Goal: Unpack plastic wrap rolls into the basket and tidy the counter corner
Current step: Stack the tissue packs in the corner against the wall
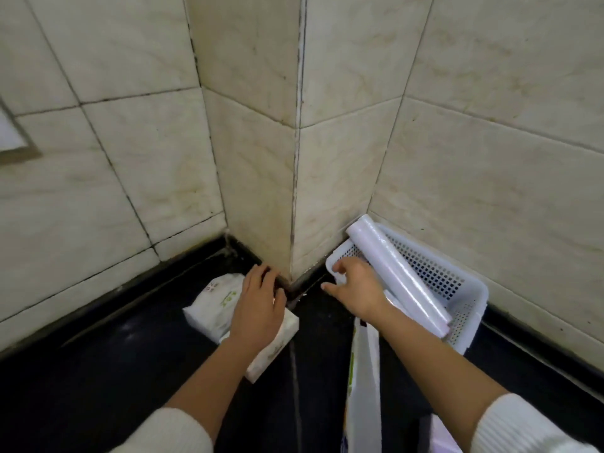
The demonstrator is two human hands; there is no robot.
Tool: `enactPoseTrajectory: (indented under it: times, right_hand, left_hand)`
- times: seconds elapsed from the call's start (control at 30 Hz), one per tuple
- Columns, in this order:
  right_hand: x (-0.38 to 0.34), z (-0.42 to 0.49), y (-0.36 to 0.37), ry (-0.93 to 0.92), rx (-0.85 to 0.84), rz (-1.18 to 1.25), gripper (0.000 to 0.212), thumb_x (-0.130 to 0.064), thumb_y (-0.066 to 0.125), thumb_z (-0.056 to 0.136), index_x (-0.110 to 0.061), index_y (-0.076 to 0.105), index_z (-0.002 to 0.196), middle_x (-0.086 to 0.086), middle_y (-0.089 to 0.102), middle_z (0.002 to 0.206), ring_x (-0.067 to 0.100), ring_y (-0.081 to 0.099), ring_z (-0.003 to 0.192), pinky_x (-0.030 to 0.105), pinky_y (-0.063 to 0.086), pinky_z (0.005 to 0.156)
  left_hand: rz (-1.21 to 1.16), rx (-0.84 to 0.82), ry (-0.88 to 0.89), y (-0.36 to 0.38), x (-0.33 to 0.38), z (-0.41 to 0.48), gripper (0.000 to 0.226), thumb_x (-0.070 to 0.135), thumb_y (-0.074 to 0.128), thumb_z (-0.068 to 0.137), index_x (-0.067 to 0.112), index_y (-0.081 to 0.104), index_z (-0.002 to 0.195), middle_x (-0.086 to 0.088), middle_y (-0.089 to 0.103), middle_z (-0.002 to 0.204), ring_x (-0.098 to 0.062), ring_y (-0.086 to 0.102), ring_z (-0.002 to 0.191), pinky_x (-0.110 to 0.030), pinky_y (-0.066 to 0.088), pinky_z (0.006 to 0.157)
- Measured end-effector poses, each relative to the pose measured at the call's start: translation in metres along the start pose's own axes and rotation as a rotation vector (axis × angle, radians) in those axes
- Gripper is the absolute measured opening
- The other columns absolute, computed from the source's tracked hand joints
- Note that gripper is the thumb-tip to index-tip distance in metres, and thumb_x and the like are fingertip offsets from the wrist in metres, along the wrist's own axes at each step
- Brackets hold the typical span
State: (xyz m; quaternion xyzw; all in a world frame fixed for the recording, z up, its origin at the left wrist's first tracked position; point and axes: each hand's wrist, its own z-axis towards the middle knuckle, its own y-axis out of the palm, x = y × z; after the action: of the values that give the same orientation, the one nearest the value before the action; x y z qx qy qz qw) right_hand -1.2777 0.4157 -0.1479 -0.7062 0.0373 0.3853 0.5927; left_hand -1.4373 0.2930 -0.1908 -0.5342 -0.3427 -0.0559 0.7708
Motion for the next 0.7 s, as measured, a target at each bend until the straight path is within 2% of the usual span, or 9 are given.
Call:
enactPoseTrajectory:
  times: [0.1, 0.17, 0.27, 0.33, 0.4, 0.5, 0.6, 0.7]
  right_hand:
    - [-0.023, -0.017, 0.040, -0.024, -0.121, -0.035, 0.041, -0.037, 0.074, 0.078, -0.012, 0.060, 0.107, 0.008, 0.059, 0.110, 0.025, 0.055, 0.104, 0.040, 0.049, 0.089]
    - [-0.032, -0.030, 0.066, -0.016, -0.198, -0.061, 0.043, -0.039, 0.071, 0.079, -0.014, 0.057, 0.111, 0.007, 0.055, 0.113, 0.026, 0.052, 0.108, 0.042, 0.047, 0.089]
    - [-0.037, -0.051, 0.101, 0.030, -0.280, -0.044, 0.058, -0.043, 0.067, 0.081, -0.019, 0.047, 0.130, 0.007, 0.048, 0.125, 0.028, 0.052, 0.114, 0.041, 0.048, 0.092]
    - [-0.038, -0.063, 0.119, 0.062, -0.331, -0.027, 0.067, -0.046, 0.063, 0.084, -0.026, 0.036, 0.143, 0.008, 0.043, 0.135, 0.028, 0.054, 0.117, 0.041, 0.049, 0.093]
    - [-0.035, -0.072, 0.131, 0.096, -0.337, 0.026, 0.068, -0.048, 0.058, 0.088, -0.032, 0.028, 0.147, 0.007, 0.043, 0.140, 0.025, 0.056, 0.115, 0.040, 0.050, 0.092]
    - [-0.028, -0.076, 0.139, 0.107, -0.319, 0.063, 0.067, -0.052, 0.053, 0.090, -0.040, 0.021, 0.147, 0.004, 0.046, 0.139, 0.020, 0.057, 0.115, 0.037, 0.050, 0.092]
    - [-0.021, -0.080, 0.144, 0.111, -0.333, 0.111, 0.067, -0.055, 0.050, 0.090, -0.046, 0.014, 0.147, 0.003, 0.048, 0.138, 0.018, 0.056, 0.116, 0.034, 0.048, 0.094]
    - [-0.019, -0.082, 0.152, 0.102, -0.325, 0.197, 0.068, -0.055, 0.049, 0.091, -0.048, 0.012, 0.147, 0.001, 0.049, 0.138, 0.015, 0.056, 0.115, 0.035, 0.047, 0.098]
  left_hand:
    - [-0.010, -0.005, -0.117, -0.015, -0.035, -0.026, 0.041, 0.025, 0.043, 0.099, 0.017, 0.042, 0.139, -0.009, 0.026, 0.155, -0.022, 0.018, 0.144, -0.036, 0.024, 0.115]
    - [0.010, -0.007, -0.197, -0.021, -0.056, -0.043, 0.043, 0.026, 0.045, 0.098, 0.015, 0.040, 0.140, -0.011, 0.025, 0.155, -0.024, 0.017, 0.143, -0.039, 0.028, 0.114]
    - [0.042, -0.008, -0.309, -0.027, -0.085, -0.062, 0.050, 0.027, 0.046, 0.098, 0.013, 0.035, 0.143, -0.015, 0.026, 0.153, -0.029, 0.019, 0.141, -0.043, 0.033, 0.111]
    - [0.083, -0.027, -0.384, -0.028, -0.101, -0.070, 0.055, 0.032, 0.046, 0.097, 0.015, 0.029, 0.147, -0.016, 0.029, 0.148, -0.030, 0.026, 0.134, -0.043, 0.040, 0.106]
    - [0.123, -0.047, -0.409, -0.029, -0.114, -0.070, 0.057, 0.037, 0.045, 0.097, 0.022, 0.025, 0.148, -0.013, 0.036, 0.139, -0.028, 0.034, 0.125, -0.042, 0.046, 0.096]
    - [0.179, -0.133, -0.376, -0.029, -0.128, -0.057, 0.054, 0.044, 0.039, 0.097, 0.030, 0.027, 0.148, -0.011, 0.045, 0.130, -0.026, 0.039, 0.117, -0.041, 0.047, 0.092]
    - [0.149, -0.259, -0.387, -0.024, -0.135, -0.041, 0.045, 0.045, 0.039, 0.097, 0.026, 0.040, 0.138, -0.010, 0.055, 0.123, -0.026, 0.050, 0.110, -0.041, 0.049, 0.086]
    - [0.062, -0.188, -0.361, -0.018, -0.138, -0.031, 0.025, 0.036, 0.044, 0.097, 0.018, 0.049, 0.114, -0.008, 0.063, 0.095, -0.021, 0.059, 0.083, -0.037, 0.050, 0.067]
